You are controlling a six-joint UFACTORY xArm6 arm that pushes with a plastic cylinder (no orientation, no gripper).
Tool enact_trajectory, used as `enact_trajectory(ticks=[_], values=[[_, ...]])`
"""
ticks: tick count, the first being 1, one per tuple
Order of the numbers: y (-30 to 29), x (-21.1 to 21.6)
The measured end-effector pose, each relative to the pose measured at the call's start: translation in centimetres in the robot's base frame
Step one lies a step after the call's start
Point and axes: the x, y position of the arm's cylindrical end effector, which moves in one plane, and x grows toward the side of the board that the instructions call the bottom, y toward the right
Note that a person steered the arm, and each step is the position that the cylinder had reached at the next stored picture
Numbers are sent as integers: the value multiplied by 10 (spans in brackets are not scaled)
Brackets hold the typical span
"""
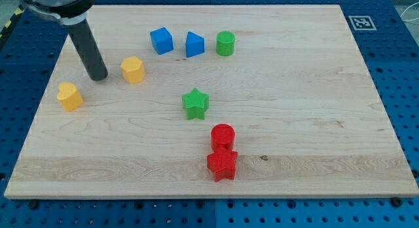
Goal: Push yellow hexagon towards center
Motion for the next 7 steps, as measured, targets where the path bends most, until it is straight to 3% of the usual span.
enact_trajectory(ticks=[4, 7], values=[[44, 10], [20, 2]])
